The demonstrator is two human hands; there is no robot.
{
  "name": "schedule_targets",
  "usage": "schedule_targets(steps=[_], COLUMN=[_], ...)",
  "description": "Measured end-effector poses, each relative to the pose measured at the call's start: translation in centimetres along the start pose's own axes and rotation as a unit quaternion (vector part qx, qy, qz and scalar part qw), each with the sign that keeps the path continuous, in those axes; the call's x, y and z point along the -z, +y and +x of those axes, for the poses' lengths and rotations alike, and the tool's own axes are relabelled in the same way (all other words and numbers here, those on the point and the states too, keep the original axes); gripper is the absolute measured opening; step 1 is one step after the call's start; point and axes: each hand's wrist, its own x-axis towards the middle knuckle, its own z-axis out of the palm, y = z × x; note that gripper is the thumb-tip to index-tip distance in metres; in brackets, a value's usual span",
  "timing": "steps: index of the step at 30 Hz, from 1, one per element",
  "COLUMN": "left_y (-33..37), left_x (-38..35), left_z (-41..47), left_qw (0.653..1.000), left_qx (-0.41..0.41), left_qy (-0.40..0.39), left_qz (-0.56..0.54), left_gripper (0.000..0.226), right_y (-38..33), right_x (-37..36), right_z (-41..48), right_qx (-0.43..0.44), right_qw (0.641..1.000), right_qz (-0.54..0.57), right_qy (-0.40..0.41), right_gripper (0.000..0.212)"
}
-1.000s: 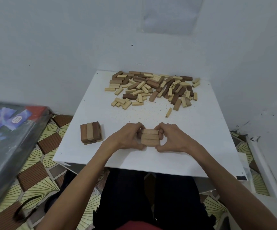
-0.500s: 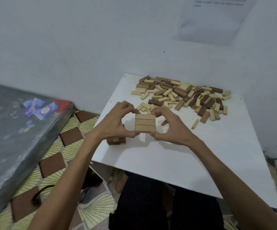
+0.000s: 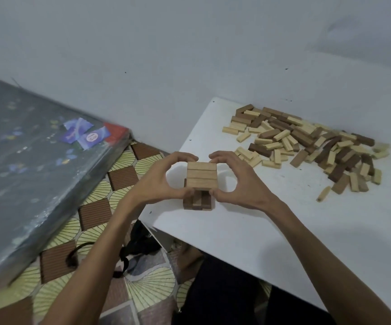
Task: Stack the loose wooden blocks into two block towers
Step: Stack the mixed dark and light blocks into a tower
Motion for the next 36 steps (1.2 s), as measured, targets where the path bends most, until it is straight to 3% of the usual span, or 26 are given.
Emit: schedule_targets(steps=[13,36], left_y=[-3.6,-3.9], left_x=[-1.5,-1.8], left_z=[-2.4,-2.6], left_qw=[1.000,0.999], left_qx=[0.019,0.030], left_qy=[0.006,0.004], left_qz=[-0.023,-0.014], left_gripper=[0.069,0.069], right_y=[0.8,1.3], right_x=[-2.4,-2.8], right_z=[-1.1,-1.1], right_qx=[-0.026,-0.040], right_qw=[0.998,0.995], right_qz=[-0.029,-0.064], right_qy=[-0.049,-0.058], right_gripper=[0.065,0.070])
